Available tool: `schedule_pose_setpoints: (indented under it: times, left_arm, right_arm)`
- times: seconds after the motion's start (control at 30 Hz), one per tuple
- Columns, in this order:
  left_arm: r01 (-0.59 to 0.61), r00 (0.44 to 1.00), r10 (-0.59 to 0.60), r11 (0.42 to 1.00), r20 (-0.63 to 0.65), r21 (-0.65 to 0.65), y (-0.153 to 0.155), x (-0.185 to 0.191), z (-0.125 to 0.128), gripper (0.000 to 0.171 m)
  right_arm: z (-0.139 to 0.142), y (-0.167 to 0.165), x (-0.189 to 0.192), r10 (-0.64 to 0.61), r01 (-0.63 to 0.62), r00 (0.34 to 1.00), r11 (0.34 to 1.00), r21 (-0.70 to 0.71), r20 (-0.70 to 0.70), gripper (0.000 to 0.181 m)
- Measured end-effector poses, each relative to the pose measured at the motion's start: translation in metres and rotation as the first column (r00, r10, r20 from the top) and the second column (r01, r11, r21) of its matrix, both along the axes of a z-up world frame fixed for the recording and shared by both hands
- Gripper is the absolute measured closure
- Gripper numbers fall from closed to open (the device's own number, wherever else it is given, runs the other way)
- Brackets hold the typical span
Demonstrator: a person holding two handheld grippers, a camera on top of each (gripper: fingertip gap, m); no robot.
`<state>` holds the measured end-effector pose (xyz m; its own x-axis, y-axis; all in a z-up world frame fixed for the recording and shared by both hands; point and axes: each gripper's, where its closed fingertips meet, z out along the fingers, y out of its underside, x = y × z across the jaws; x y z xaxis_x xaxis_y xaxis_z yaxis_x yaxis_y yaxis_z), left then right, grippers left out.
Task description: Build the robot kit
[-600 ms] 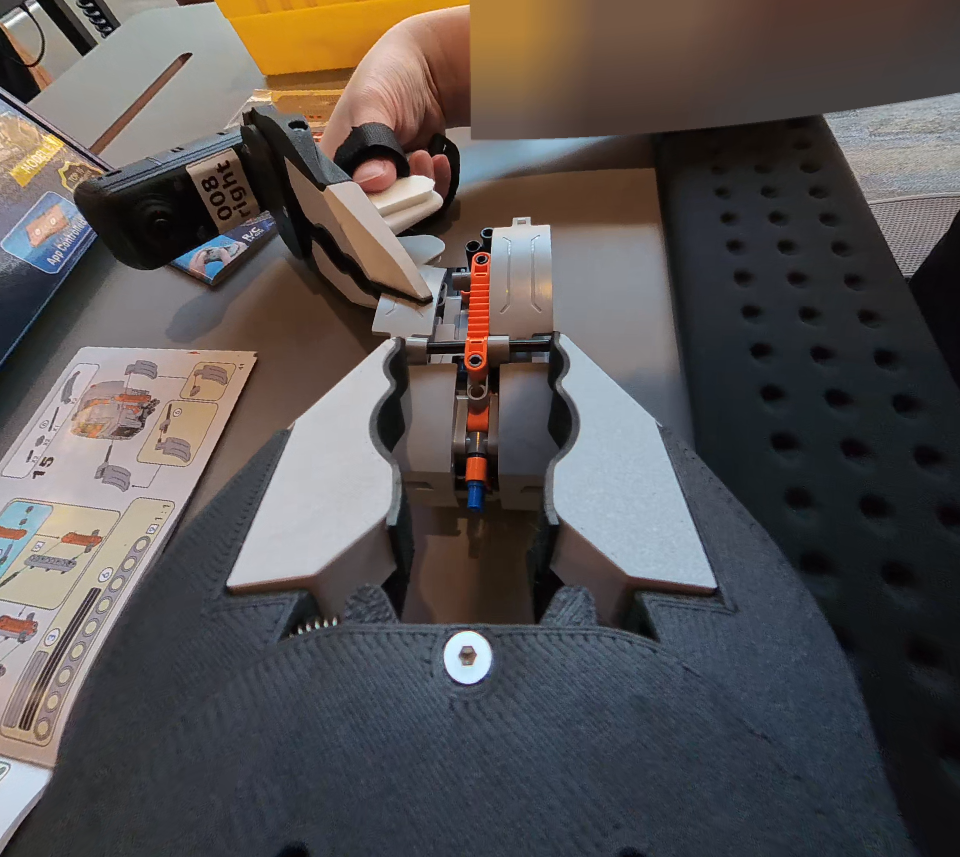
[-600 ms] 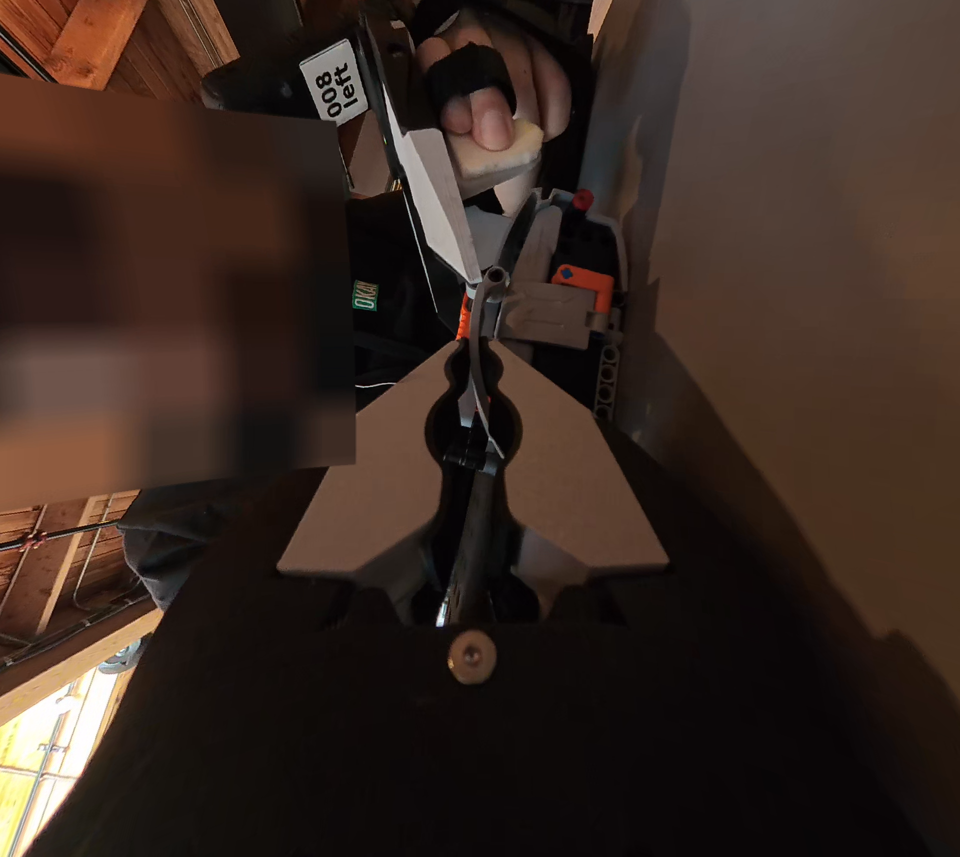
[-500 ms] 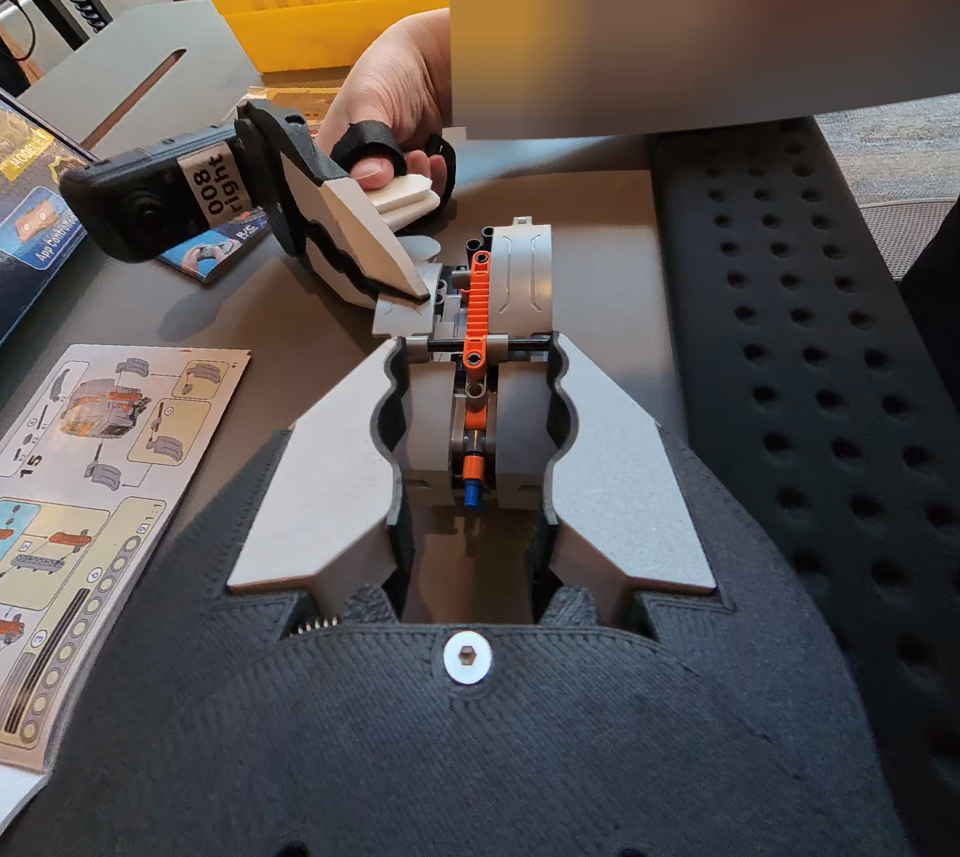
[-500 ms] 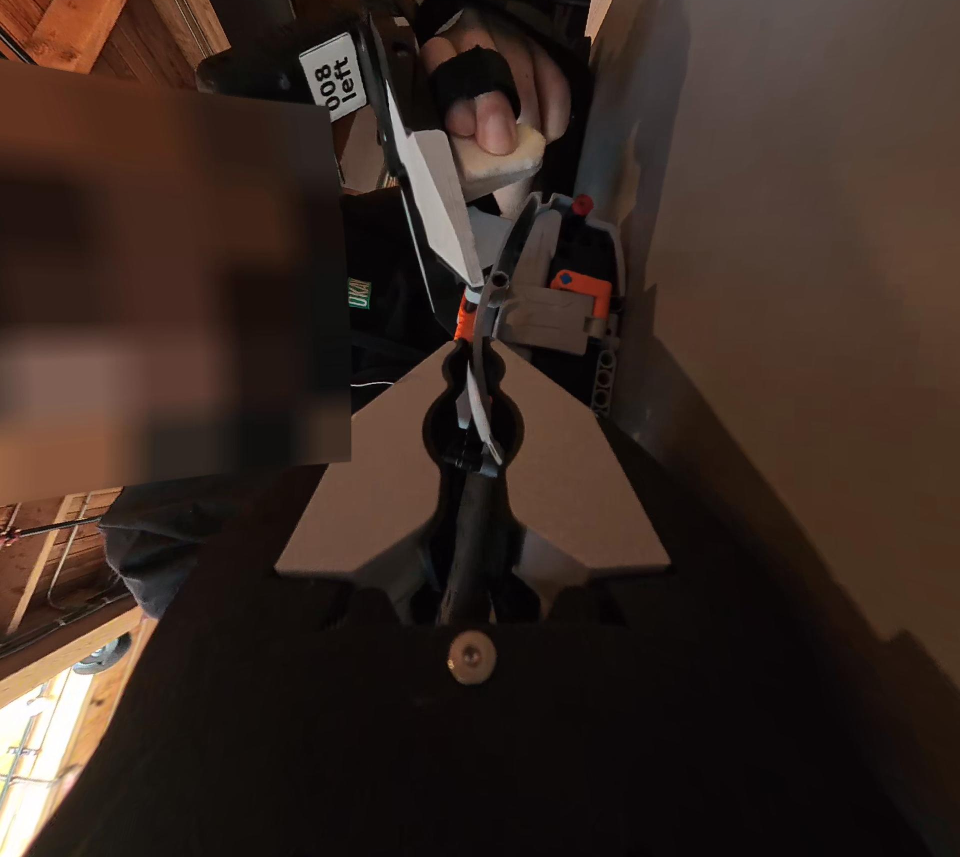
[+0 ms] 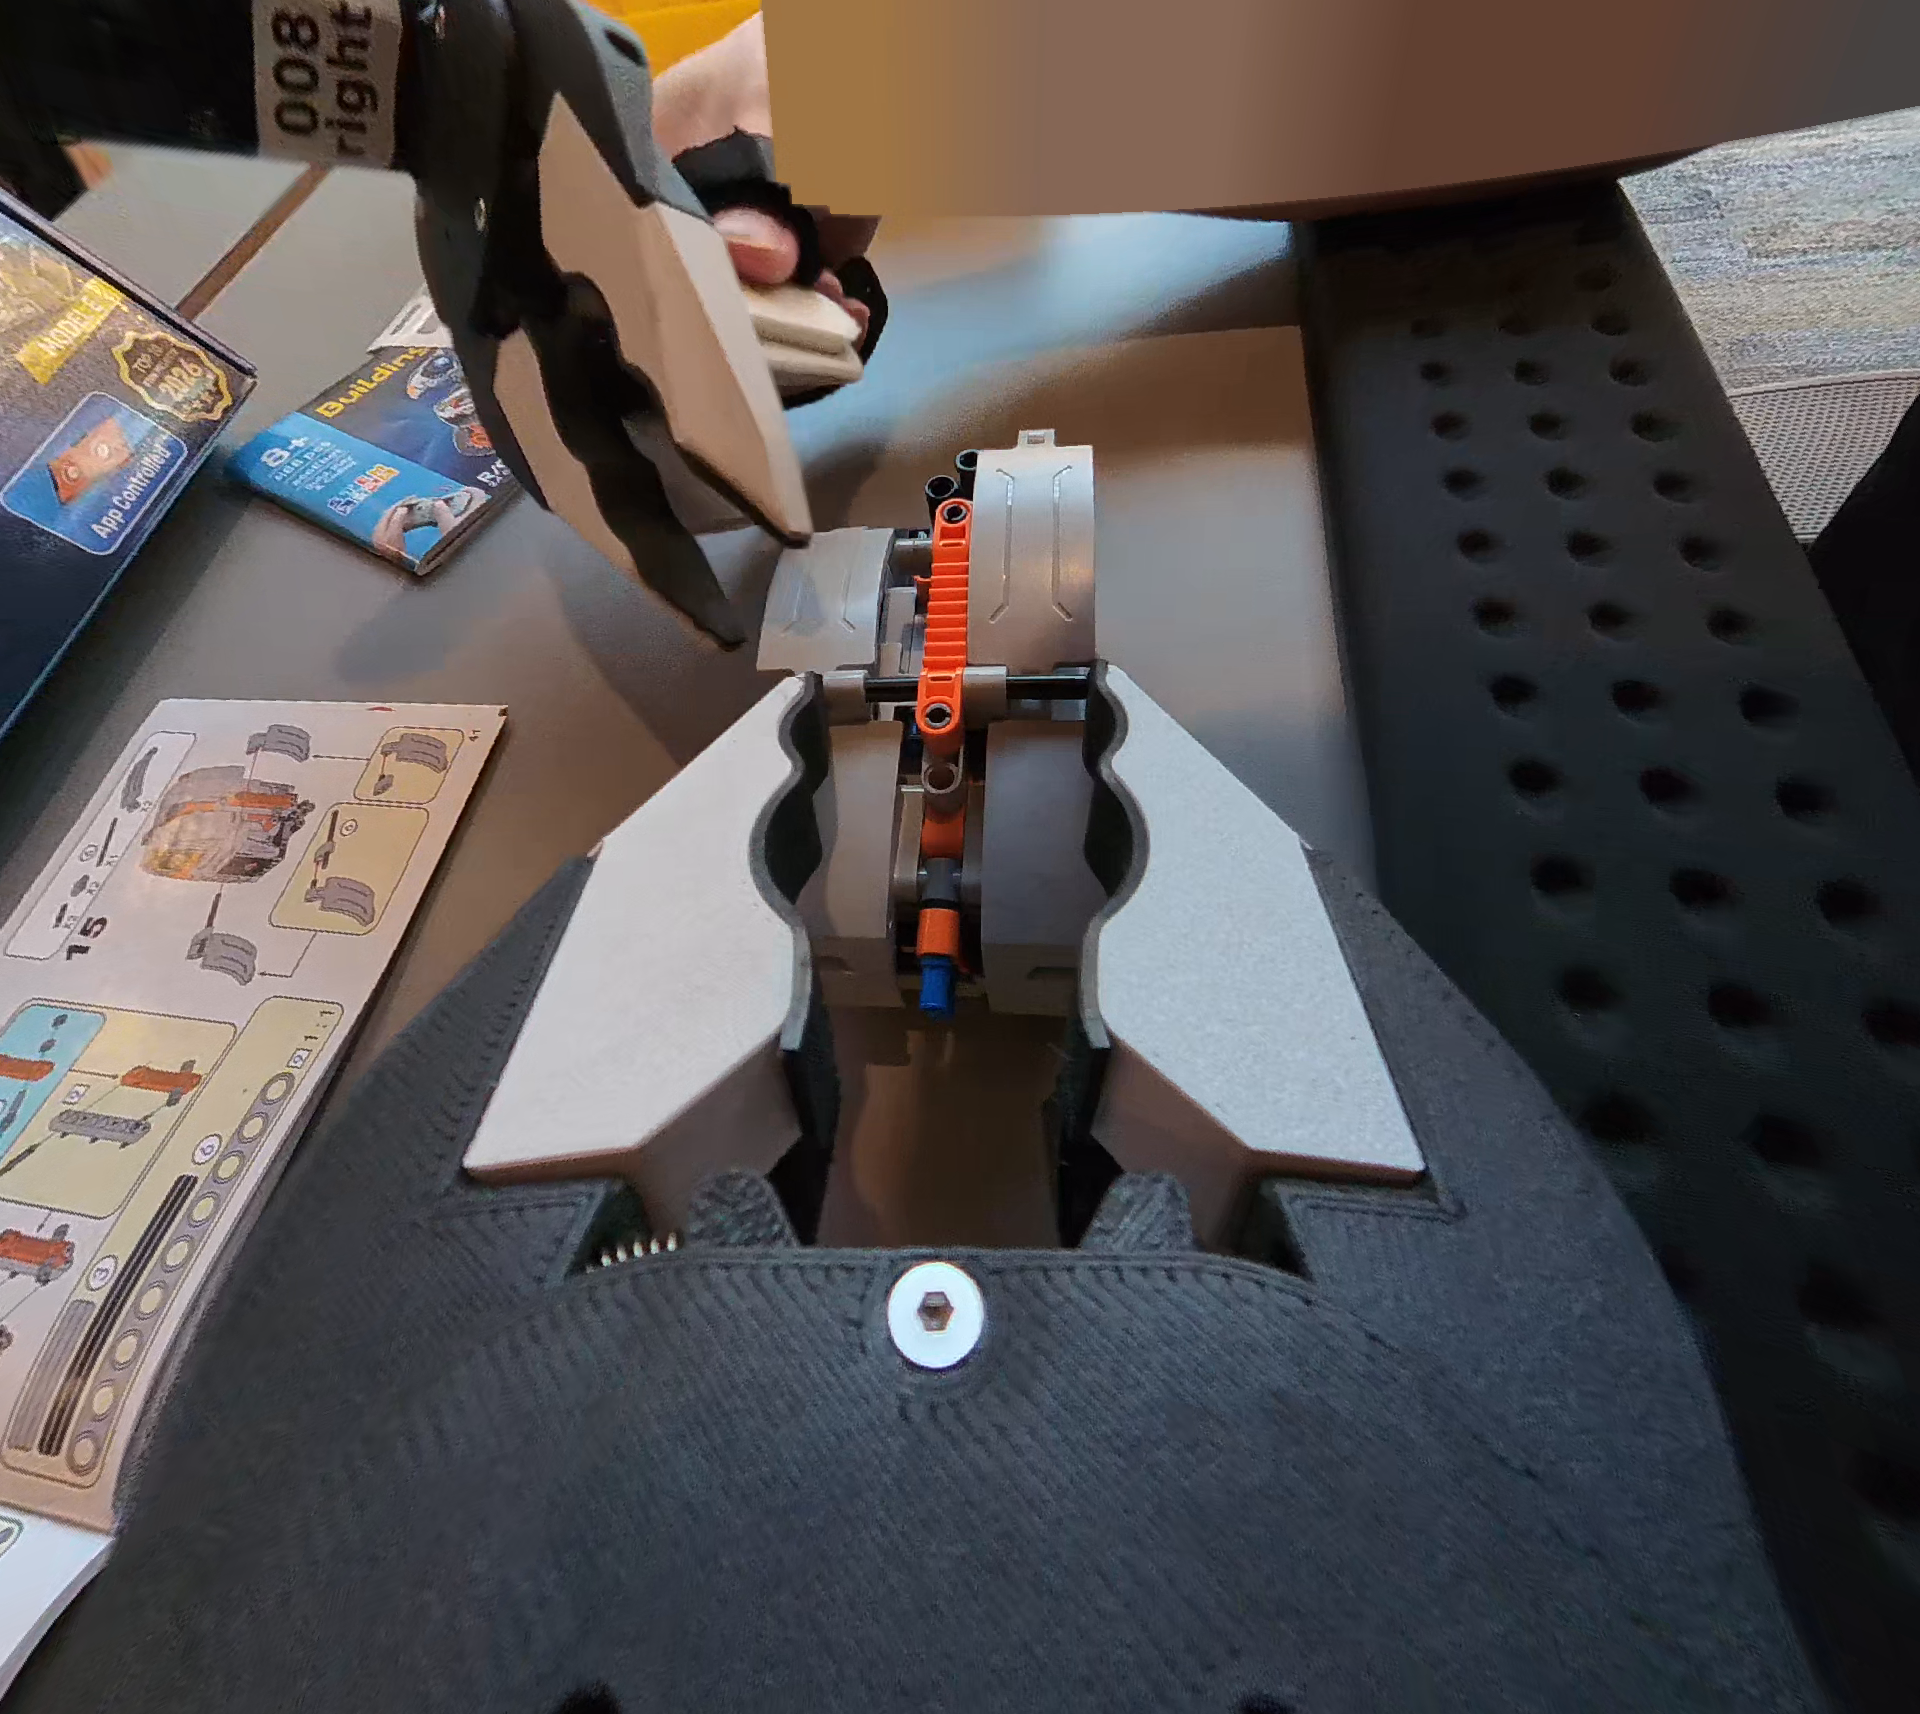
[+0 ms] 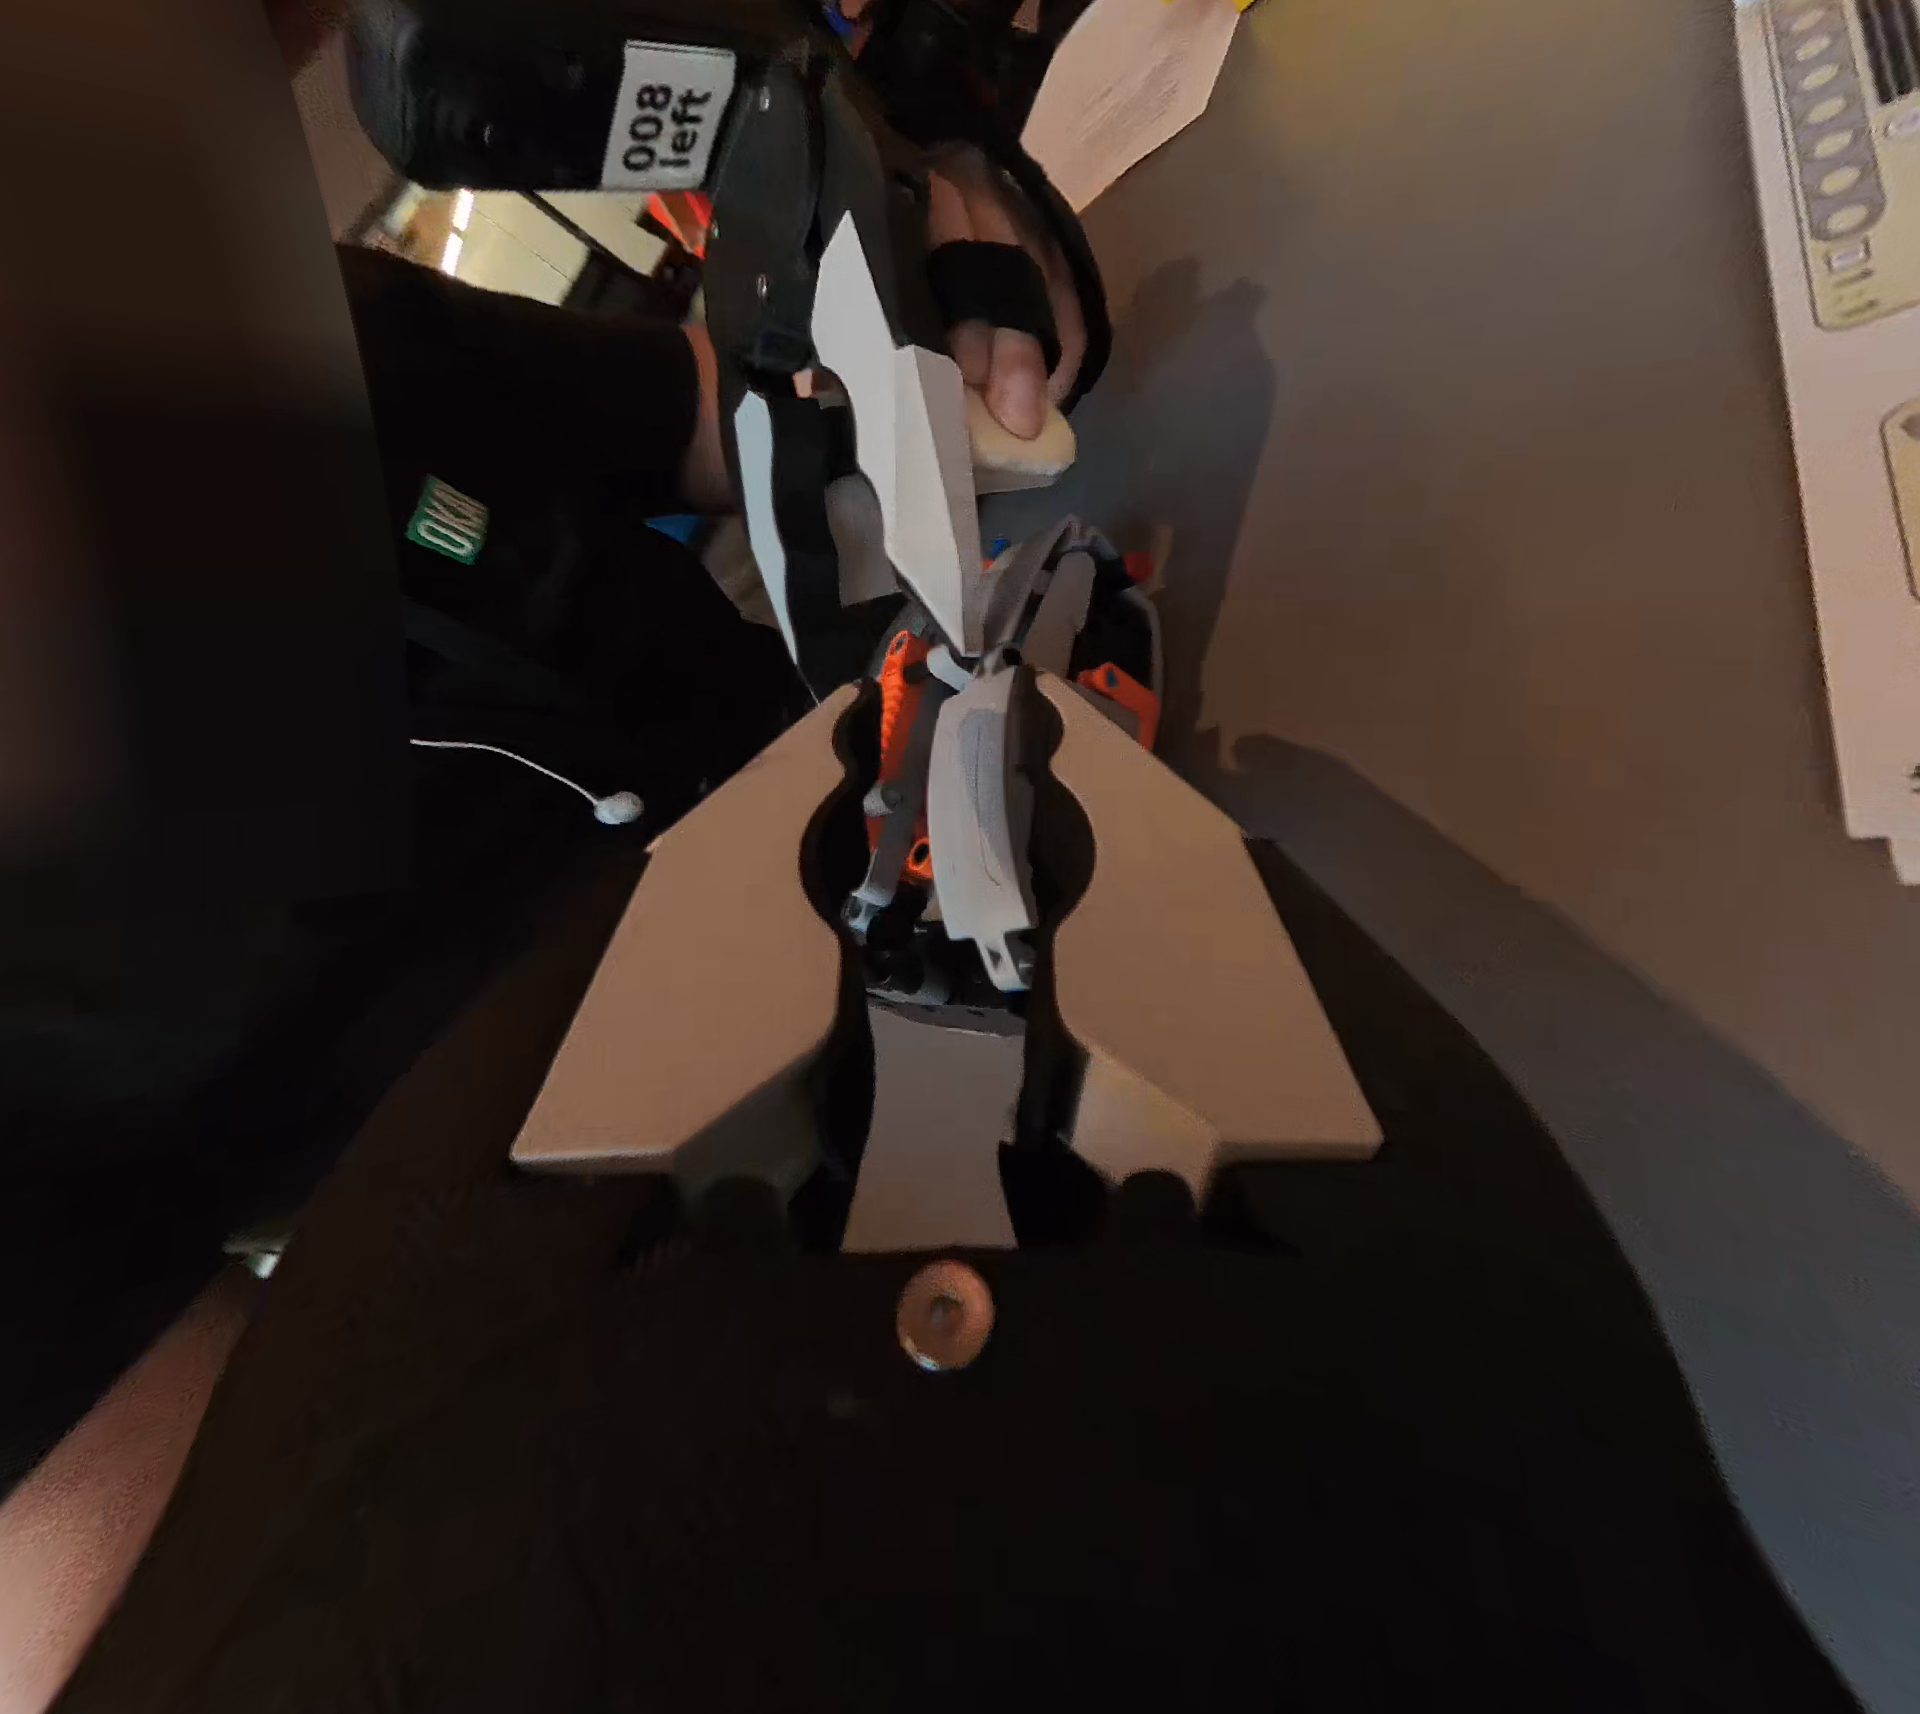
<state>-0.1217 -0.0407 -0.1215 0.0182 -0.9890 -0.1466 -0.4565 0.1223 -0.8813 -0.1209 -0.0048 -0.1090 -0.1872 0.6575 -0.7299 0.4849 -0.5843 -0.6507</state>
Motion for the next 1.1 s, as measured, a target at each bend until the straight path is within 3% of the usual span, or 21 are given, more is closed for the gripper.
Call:
schedule_pose_setpoints:
  times: [0.13,0.23,0.33,0.4,0.5,0.67,0.87,1.1]
  left_arm:
    - [0.013,1.000,-0.013,1.000,-0.001,0.008,-0.004,0.001,0.000,0.123]
    - [0.019,1.000,-0.019,1.000,0.018,-0.017,-0.008,0.002,0.001,0.123]
    - [0.009,1.000,-0.009,1.000,0.024,0.007,-0.008,0.003,0.002,0.123]
    - [0.003,0.999,-0.004,1.000,0.040,0.013,-0.008,0.003,0.005,0.120]
    - [0.002,0.998,-0.001,1.000,0.065,-0.011,-0.008,0.001,0.009,0.120]
    - [-0.017,0.999,0.017,1.000,0.030,-0.003,-0.009,0.000,0.001,0.116]
    - [-0.018,1.000,0.018,1.000,0.023,0.017,-0.009,-0.001,-0.001,0.118]
    - [0.003,1.000,-0.003,1.000,0.027,0.009,-0.010,-0.003,-0.001,0.119]
  right_arm:
    - [-0.002,-0.009,-0.001,-0.042,0.029,0.998,0.968,0.249,0.049,0.155]
    - [-0.012,-0.006,0.005,-0.104,0.013,0.983,0.862,0.507,0.151,0.149]
    - [-0.009,-0.005,0.008,-0.151,0.007,0.973,0.773,0.635,0.174,0.147]
    - [-0.008,-0.003,0.008,-0.183,0.021,0.966,0.755,0.656,0.180,0.147]
    - [-0.007,-0.007,0.009,-0.171,0.026,0.969,0.791,0.611,0.179,0.143]
    - [0.018,-0.025,-0.002,-0.091,0.049,0.995,0.821,0.569,0.045,0.127]
    - [0.003,-0.042,-0.010,-0.108,-0.065,0.973,0.718,0.693,0.203,0.125]
    - [-0.004,-0.042,-0.011,-0.240,0.047,0.957,0.682,0.730,0.163,0.130]
